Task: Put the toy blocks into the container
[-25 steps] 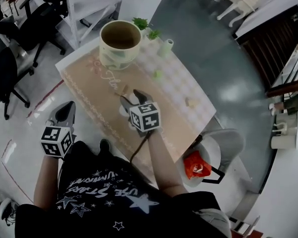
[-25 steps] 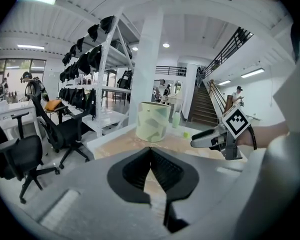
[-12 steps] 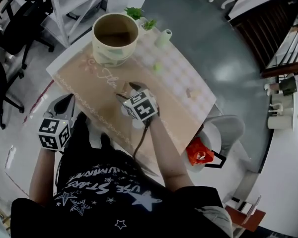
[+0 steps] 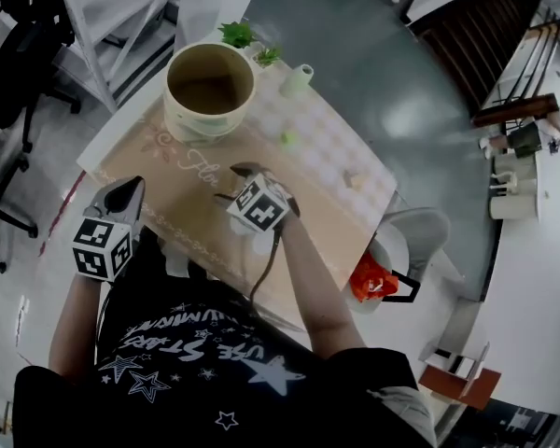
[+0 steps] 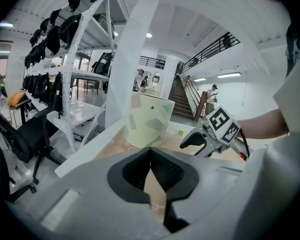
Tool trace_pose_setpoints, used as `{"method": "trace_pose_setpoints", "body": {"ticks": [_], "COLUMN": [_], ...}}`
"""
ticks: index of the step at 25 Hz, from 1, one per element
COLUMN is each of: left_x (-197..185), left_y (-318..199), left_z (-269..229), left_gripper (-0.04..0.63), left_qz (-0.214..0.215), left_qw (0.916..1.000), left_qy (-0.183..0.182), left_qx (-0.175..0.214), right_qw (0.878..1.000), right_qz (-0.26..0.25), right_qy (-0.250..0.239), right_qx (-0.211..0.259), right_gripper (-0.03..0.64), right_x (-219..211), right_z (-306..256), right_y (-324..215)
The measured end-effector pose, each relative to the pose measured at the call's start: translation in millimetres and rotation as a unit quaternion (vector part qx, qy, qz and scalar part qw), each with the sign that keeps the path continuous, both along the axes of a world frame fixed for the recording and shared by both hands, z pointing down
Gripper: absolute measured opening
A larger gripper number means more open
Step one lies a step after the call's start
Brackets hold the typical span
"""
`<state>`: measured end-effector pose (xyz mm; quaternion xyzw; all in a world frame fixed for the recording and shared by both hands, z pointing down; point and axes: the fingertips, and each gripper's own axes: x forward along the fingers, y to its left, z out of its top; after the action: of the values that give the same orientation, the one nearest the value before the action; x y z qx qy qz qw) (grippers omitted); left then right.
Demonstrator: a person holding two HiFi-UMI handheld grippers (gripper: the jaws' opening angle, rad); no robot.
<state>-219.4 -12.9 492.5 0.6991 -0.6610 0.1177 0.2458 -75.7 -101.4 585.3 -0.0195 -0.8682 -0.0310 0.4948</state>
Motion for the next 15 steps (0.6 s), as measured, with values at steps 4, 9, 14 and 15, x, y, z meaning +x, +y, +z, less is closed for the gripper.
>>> {"method": "trace_pose_setpoints", "body": {"ticks": [4, 9, 14, 15], "left_x": [-3.9, -10.6, -18.6, -20.1], "left_y": [-14.2, -26.1, -34.8, -36.6], "left_z": [2.9, 0.8, 4.9, 5.5], "left_gripper": [0.011, 0.010, 0.010, 0.011], "left_qz": [0.019, 0.034, 0.045, 0.049], "left_qw": [0.9998, 0.9994, 0.9989, 0.9987], "left_qy": [0.002, 0.004, 0.011, 0.013], "left_qx": [0.001, 0.002, 0.002, 0.001], "right_qw": [0.999, 0.997, 0.996, 0.996], "right_qz": [-0.014, -0.039, -0.051, -0.052], "right_qy": [0.035, 0.064, 0.073, 0.072], "right_qx": [0.004, -0.003, -0.023, -0.030], "right_gripper": [0.298, 0.301, 0.286, 0.281], "right_x": [3.0, 2.6, 2.0, 1.5], "right_z": [10.4, 16.3, 19.9, 20.2], "right_y": [-2.3, 0.2, 1.7, 2.4]}}
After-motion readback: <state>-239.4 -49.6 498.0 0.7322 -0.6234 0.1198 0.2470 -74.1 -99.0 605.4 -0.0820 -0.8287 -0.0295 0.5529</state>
